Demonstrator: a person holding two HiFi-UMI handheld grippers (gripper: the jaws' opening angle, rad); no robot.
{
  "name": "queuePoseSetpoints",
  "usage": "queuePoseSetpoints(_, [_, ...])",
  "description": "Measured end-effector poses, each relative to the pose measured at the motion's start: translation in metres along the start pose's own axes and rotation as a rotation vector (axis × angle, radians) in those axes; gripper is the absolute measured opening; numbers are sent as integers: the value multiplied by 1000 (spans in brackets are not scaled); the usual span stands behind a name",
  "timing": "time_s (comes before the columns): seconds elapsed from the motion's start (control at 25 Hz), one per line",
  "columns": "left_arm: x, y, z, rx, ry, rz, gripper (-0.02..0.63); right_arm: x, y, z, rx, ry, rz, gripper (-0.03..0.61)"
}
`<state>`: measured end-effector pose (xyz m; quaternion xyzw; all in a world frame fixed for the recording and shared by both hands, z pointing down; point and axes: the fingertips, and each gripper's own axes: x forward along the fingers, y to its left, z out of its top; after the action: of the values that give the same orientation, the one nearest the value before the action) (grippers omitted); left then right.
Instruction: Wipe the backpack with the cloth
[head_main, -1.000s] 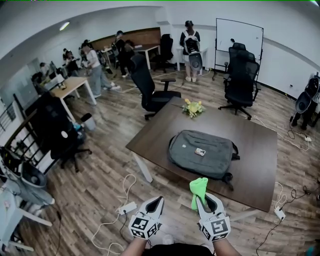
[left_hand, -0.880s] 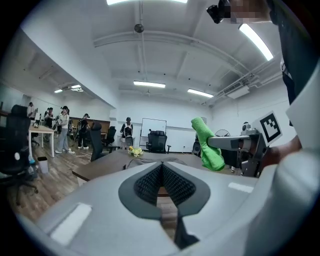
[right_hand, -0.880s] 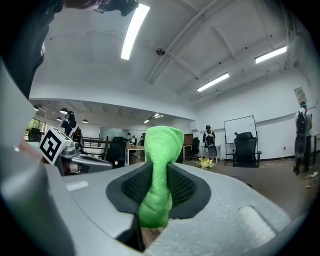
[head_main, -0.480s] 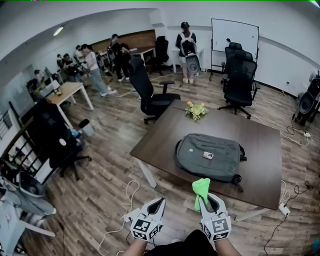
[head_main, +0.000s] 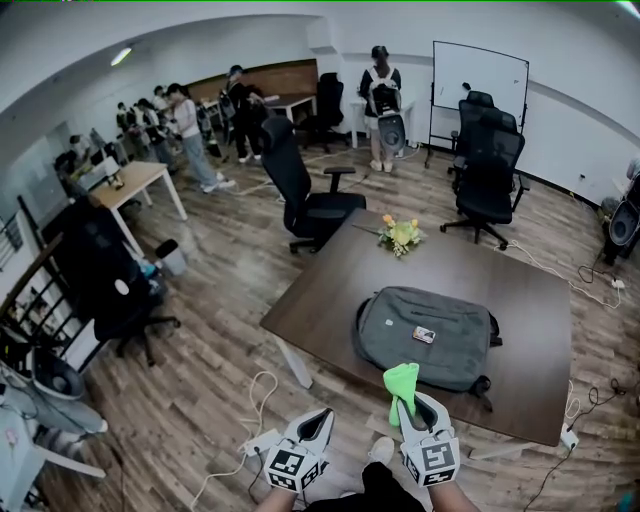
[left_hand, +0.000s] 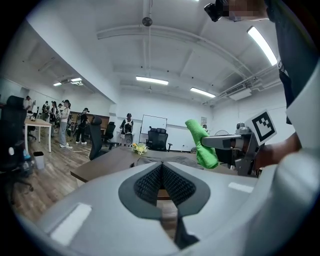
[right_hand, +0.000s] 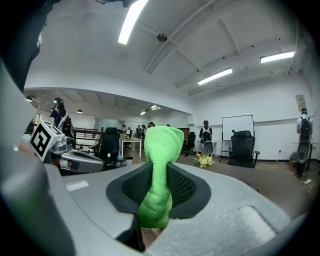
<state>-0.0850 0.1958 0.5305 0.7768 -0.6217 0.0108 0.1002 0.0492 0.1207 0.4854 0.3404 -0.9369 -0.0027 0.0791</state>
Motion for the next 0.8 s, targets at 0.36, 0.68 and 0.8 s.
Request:
queuePoseSetpoints(0.36, [76, 24, 20, 16, 26, -2, 18, 63, -56, 7, 29, 12, 10, 89])
queuePoseSetpoints(0.68, [154, 34, 38, 46, 51, -24, 18, 105, -122, 4, 72, 27, -6, 89])
queuePoseSetpoints(0.8, [181, 36, 44, 62, 54, -32, 18, 117, -148, -2, 82, 32, -21, 89])
